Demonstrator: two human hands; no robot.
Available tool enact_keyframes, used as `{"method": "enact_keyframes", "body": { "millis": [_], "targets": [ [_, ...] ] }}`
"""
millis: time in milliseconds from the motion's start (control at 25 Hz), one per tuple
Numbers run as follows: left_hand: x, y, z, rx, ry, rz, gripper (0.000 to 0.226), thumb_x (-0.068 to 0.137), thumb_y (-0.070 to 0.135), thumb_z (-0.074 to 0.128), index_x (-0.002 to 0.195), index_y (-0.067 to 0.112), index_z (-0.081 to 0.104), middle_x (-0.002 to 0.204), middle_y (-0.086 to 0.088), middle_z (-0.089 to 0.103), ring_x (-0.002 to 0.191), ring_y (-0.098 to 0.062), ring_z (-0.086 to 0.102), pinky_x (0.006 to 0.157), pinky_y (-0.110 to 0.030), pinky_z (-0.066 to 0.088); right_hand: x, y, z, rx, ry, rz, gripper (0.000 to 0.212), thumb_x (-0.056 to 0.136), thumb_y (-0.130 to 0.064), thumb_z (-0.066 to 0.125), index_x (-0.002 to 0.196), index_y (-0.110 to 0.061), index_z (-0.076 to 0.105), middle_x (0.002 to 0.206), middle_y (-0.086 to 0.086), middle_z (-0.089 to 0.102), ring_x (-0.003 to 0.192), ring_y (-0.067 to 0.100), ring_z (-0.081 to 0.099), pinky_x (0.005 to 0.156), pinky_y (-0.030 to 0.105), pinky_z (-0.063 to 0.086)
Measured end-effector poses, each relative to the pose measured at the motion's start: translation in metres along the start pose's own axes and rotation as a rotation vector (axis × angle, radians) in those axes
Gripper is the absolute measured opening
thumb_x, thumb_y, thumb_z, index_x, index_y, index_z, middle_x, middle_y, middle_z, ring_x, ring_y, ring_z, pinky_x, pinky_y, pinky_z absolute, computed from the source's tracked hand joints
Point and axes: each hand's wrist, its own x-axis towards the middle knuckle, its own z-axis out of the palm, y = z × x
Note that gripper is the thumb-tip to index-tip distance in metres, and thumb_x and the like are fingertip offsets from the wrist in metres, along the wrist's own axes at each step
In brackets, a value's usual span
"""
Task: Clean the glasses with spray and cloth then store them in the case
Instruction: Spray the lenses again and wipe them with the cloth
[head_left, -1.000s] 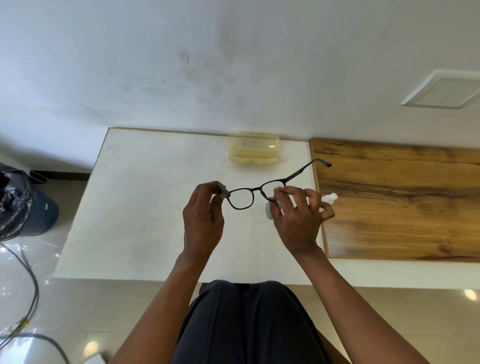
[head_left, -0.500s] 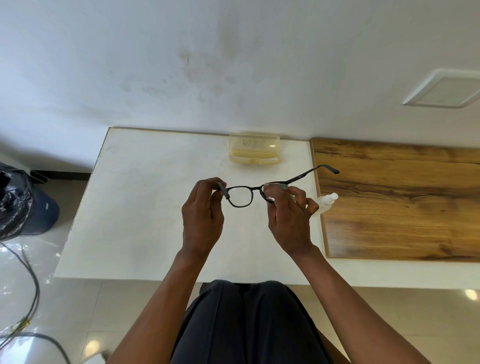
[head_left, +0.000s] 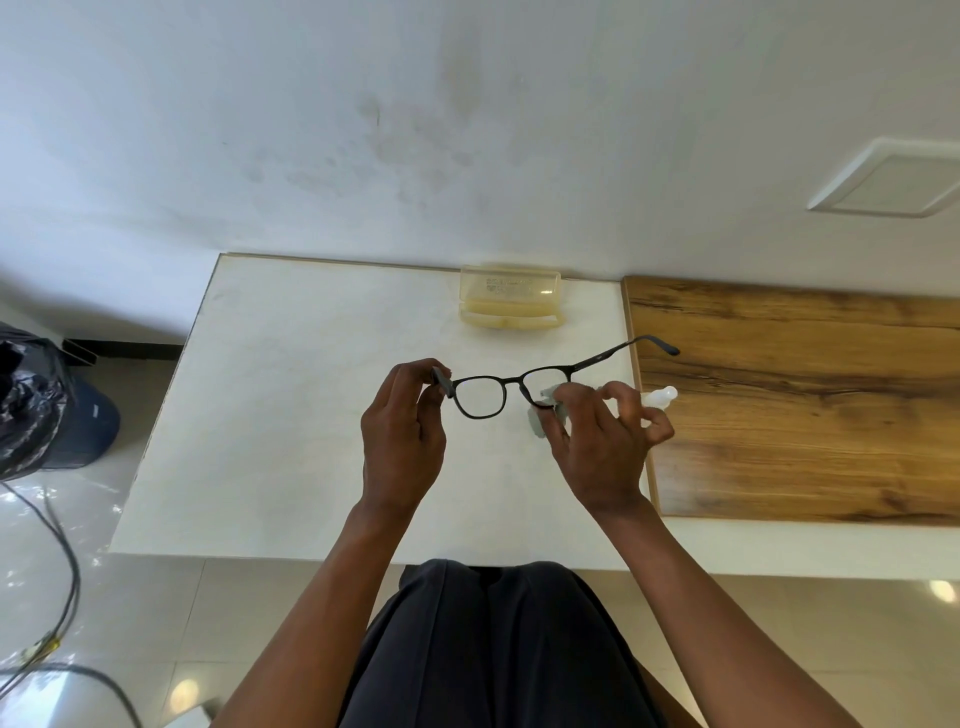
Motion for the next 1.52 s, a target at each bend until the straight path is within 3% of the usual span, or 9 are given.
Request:
{"method": "enact_keyframes", "body": {
  "millis": [160, 320, 600, 720, 960, 1120, 1200, 1360, 1520],
  "targets": [
    [0.000, 0.002, 0.002, -0.005, 0.007, 0.022, 0.040, 0.078, -0.019, 0.054, 0.088, 0.019, 0.050, 0.086, 0.005, 0.059, 0.080, 0.003, 0.051, 0.071, -0.002, 0.037, 0.002, -0.003, 0.000, 0.011, -0.039, 0.056, 0.028, 0.078, -0.029, 0.069, 0.096, -0.027, 0.047, 0.091, -0.015, 0.067, 0.098, 0.014, 0.049, 0.076, 0.036, 0.021],
    [0.001, 0.003, 0.001, -0.009, 0.007, 0.018, 0.040, 0.078, -0.020, 0.054, 0.089, 0.019, 0.050, 0.085, 0.007, 0.059, 0.081, 0.004, 0.052, 0.071, -0.002, 0.037, 0.004, -0.009, 0.002, 0.192, -0.161, 0.057, 0.033, 0.077, -0.016, 0.064, 0.102, -0.025, 0.045, 0.104, -0.011, 0.066, 0.102, 0.016, 0.045, 0.074, 0.031, 0.014],
    [0.001, -0.001, -0.001, 0.015, 0.013, -0.002, 0.034, 0.077, -0.022, 0.053, 0.087, 0.011, 0.054, 0.086, 0.003, 0.058, 0.084, 0.014, 0.051, 0.073, -0.002, 0.036, 0.008, -0.014, 0.001, 0.397, -0.218, 0.059, 0.018, 0.082, -0.015, 0.051, 0.092, -0.029, 0.045, 0.094, -0.013, 0.070, 0.099, 0.012, 0.046, 0.073, 0.034, 0.022],
    [-0.001, -0.003, -0.001, 0.019, 0.005, -0.026, 0.023, 0.077, -0.022, 0.054, 0.084, 0.000, 0.058, 0.085, 0.001, 0.059, 0.085, 0.017, 0.050, 0.074, -0.001, 0.036, 0.007, -0.011, 0.002, 0.381, -0.196, 0.044, 0.018, 0.080, -0.014, 0.052, 0.087, -0.029, 0.044, 0.084, -0.012, 0.069, 0.094, 0.011, 0.045, 0.071, 0.034, 0.021],
    [-0.001, -0.004, -0.002, 0.002, 0.004, -0.040, 0.022, 0.078, -0.021, 0.054, 0.085, -0.001, 0.057, 0.086, -0.001, 0.060, 0.086, 0.017, 0.052, 0.076, -0.001, 0.038, 0.002, -0.003, 0.002, 0.235, -0.095, -0.063, 0.021, 0.080, -0.018, 0.060, 0.084, -0.028, 0.043, 0.068, -0.012, 0.064, 0.086, 0.013, 0.045, 0.071, 0.034, 0.021],
    [0.002, -0.005, -0.003, -0.002, 0.012, -0.021, 0.032, 0.079, -0.020, 0.054, 0.089, 0.011, 0.054, 0.087, 0.000, 0.060, 0.086, 0.018, 0.052, 0.076, -0.001, 0.038, 0.002, 0.000, 0.002, 0.105, -0.056, -0.032, 0.031, 0.077, -0.035, 0.070, 0.093, -0.028, 0.045, 0.076, -0.014, 0.067, 0.091, 0.014, 0.046, 0.074, 0.035, 0.022],
    [0.003, -0.005, -0.003, -0.003, 0.011, -0.024, 0.027, 0.079, -0.020, 0.054, 0.089, 0.005, 0.057, 0.087, 0.000, 0.060, 0.086, 0.017, 0.052, 0.076, -0.001, 0.038, 0.002, 0.000, 0.001, 0.063, -0.038, 0.006, 0.036, 0.077, -0.040, 0.070, 0.098, -0.026, 0.045, 0.084, -0.013, 0.068, 0.094, 0.015, 0.046, 0.075, 0.036, 0.022],
    [0.006, -0.002, -0.002, -0.010, -0.011, 0.002, 0.034, 0.078, -0.021, 0.053, 0.088, 0.011, 0.054, 0.086, 0.005, 0.060, 0.082, 0.002, 0.055, 0.073, -0.002, 0.036, 0.001, -0.003, 0.005, 0.146, -0.075, 0.008, 0.044, 0.075, -0.031, 0.069, 0.109, -0.019, 0.043, 0.098, -0.008, 0.069, 0.097, 0.016, 0.045, 0.075, 0.035, 0.023],
    [0.006, -0.002, -0.002, -0.017, -0.018, -0.001, 0.041, 0.078, -0.020, 0.053, 0.088, 0.019, 0.051, 0.085, 0.007, 0.060, 0.079, 0.001, 0.055, 0.070, -0.003, 0.037, 0.000, -0.006, 0.008, 0.321, -0.143, 0.031, 0.038, 0.080, -0.021, 0.062, 0.110, -0.019, 0.040, 0.104, -0.003, 0.070, 0.104, 0.016, 0.047, 0.078, 0.035, 0.027]
  ]
}}
